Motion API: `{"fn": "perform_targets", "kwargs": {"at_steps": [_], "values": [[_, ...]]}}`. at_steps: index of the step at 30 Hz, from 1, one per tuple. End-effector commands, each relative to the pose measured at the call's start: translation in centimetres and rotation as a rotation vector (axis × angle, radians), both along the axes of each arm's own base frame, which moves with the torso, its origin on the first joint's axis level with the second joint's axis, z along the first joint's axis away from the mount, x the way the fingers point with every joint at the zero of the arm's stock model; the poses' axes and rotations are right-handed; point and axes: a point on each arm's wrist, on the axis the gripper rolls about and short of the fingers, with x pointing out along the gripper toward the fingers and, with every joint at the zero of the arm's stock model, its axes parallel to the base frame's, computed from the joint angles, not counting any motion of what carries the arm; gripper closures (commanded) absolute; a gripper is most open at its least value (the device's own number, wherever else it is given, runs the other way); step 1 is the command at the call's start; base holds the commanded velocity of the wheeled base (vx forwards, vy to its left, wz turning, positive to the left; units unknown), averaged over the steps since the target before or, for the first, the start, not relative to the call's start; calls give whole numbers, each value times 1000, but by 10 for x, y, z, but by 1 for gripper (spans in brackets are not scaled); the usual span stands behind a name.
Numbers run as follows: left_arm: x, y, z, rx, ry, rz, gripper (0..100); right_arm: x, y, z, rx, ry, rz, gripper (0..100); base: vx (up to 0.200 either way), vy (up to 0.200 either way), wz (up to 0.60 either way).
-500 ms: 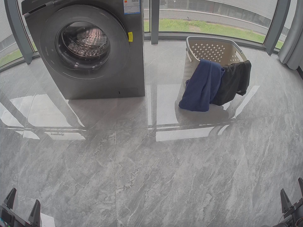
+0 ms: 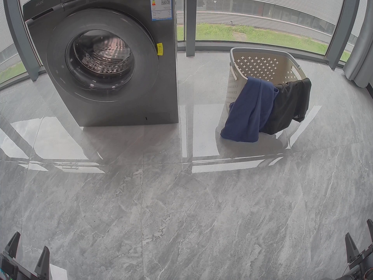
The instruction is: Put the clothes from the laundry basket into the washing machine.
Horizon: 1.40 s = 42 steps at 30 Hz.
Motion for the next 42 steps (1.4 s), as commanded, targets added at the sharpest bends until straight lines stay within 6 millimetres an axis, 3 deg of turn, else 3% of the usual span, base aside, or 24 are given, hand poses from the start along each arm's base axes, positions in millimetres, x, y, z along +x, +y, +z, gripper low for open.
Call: {"fn": "perform_targets", "kwargs": {"at_steps": [1, 18, 33, 42], "values": [[0, 0, -5, -1, 1, 1, 0, 0, 0, -5, -1, 1, -2, 0, 200, 0, 0], [0, 0, -5, -3, 1, 4, 0, 0, 0, -5, 2, 2, -3, 0, 200, 0, 0], [0, 0, -5, -7, 1, 4, 0, 0, 0, -5, 2, 1, -1, 0, 0, 0, 0], [0, 0, -5, -9, 2, 4, 0, 0, 0, -5, 2, 1, -1, 0, 0, -200, 0]]}}
